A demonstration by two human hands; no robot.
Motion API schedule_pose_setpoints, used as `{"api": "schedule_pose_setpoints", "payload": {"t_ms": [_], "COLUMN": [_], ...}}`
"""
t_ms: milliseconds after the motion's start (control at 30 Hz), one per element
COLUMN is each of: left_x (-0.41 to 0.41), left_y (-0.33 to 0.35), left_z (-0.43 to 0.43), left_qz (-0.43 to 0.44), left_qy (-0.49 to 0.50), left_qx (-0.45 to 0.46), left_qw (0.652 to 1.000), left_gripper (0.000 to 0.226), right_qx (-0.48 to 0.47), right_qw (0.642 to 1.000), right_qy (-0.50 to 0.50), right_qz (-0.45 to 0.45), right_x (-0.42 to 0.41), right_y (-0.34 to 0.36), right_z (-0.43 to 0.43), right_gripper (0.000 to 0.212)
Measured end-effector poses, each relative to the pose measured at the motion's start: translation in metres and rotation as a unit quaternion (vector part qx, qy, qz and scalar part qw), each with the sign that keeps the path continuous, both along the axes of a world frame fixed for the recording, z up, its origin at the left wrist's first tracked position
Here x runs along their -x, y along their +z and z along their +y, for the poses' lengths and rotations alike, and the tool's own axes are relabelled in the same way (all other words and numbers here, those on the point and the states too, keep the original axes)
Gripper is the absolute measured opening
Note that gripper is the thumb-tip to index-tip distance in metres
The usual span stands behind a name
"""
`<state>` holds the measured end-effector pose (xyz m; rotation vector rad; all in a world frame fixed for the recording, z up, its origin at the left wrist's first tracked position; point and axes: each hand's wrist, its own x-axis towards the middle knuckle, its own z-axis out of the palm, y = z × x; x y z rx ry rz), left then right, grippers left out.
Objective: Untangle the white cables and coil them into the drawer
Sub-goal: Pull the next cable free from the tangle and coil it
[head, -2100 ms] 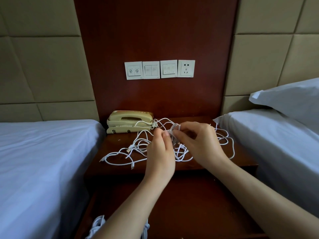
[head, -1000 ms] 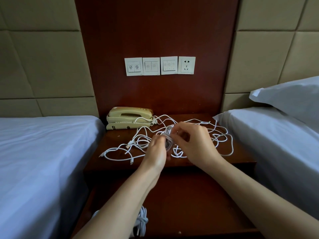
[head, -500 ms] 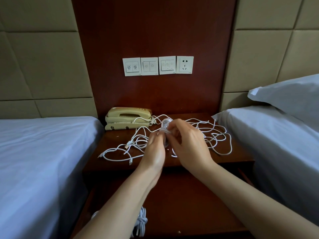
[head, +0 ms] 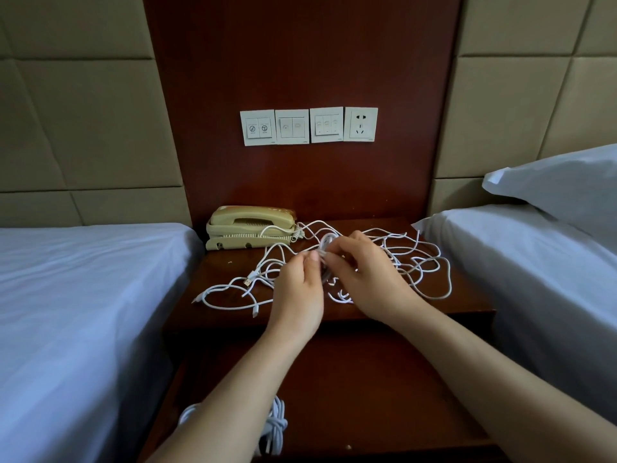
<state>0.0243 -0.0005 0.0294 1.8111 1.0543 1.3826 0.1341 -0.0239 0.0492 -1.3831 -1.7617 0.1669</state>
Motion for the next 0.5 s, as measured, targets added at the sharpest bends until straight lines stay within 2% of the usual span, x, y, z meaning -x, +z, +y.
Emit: {"api": "schedule_pose_setpoints", "payload": {"t_ms": [133, 200, 267, 367, 500], "left_x": [0.0, 0.0, -0.001, -0.003, -0.004], "left_y": [-0.001, -0.002, -0.003, 0.001, 0.002], "left_z": [0.0, 0.003, 0.006, 0.002, 0.001], "left_qz": [0.003, -0.028, -0.086, -0.16, -0.179], "left_qy": [-0.024, -0.041, -0.053, -0.068, -0.095], "left_qx": [0.015, 0.049, 0.104, 0.182, 0.217], "left_qw": [1.0, 0.998, 0.989, 0.968, 0.955], "left_gripper": [0.024, 0.025, 0.027, 0.028, 0.026], "right_qx": [0.02, -0.003, -0.032, -0.052, -0.052], "right_qw": [0.999, 0.999, 0.997, 0.992, 0.988], "right_qy": [0.016, 0.014, 0.022, 0.034, 0.008], "right_qz": [0.024, 0.035, 0.067, 0.107, 0.143], "right_x": [-0.005, -0.005, -0.006, -0.008, -0.016], "right_y": [0.002, 0.0, -0.003, -0.005, -0.003], "right_z": [0.0, -0.001, -0.001, -0.002, 0.002], "right_gripper": [0.033, 0.023, 0.004, 0.011, 0.006]}}
